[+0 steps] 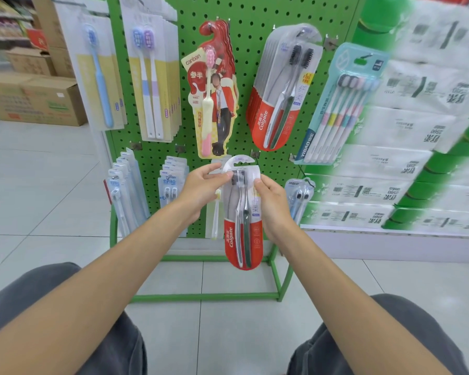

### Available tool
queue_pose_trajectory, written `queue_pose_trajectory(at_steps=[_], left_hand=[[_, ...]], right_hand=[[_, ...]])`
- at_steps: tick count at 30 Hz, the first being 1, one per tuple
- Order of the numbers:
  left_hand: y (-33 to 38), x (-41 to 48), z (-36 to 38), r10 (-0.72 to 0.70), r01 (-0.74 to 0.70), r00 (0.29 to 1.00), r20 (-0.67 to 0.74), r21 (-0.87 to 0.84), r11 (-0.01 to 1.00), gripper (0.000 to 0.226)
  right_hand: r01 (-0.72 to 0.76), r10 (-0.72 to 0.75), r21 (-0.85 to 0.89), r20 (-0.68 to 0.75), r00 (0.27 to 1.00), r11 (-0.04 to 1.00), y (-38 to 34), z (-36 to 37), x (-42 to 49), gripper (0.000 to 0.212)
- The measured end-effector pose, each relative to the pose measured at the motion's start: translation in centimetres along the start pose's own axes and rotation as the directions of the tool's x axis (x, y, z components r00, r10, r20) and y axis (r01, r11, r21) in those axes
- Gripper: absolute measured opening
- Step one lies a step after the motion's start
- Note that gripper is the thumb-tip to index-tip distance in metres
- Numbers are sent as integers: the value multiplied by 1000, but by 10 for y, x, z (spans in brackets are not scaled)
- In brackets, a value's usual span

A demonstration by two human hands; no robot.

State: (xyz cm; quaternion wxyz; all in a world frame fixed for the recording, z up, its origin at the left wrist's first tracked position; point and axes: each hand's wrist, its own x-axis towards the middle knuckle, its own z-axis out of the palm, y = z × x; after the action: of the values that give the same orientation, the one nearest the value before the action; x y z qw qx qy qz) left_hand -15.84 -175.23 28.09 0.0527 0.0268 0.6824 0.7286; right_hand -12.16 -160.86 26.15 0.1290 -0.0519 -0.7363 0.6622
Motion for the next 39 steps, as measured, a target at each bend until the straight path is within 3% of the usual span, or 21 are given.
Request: queue_pose_trajectory(at_steps=[2, 4, 8, 15, 20, 31, 39], left_hand=[[2, -3, 1, 11, -11, 999, 41, 0, 1000, 25], [4, -4, 2, 42, -43, 998, 48, 9, 999, 17], [14, -5, 3, 142, -148, 986, 85, 80, 986, 23], [42, -9, 3, 218, -248, 961, 170, 182, 952, 21], [78, -13, 7, 226, -287, 952, 208, 338, 896, 24], [196, -10, 28, 385, -330, 918, 96, 724, 606, 28], [270, 55, 50, 415, -268, 910, 21, 792, 549, 38]], right_hand=[[-25, 26, 66, -13, 1000, 998, -3, -1, 0, 25], [21, -21, 21, -22, 1000, 1000, -3, -4, 1, 27], [109, -115, -96, -59, 992, 989, -12, -7, 2, 35], [186, -207, -191, -92, 974, 964, -40, -19, 2, 24], [245, -259, -259, -19, 966, 934, -63, -29, 5, 32], [385, -449, -446, -43, 892, 808, -185, -62, 25, 33], [446, -540, -533, -23, 842, 719, -261, -75, 83, 31]])
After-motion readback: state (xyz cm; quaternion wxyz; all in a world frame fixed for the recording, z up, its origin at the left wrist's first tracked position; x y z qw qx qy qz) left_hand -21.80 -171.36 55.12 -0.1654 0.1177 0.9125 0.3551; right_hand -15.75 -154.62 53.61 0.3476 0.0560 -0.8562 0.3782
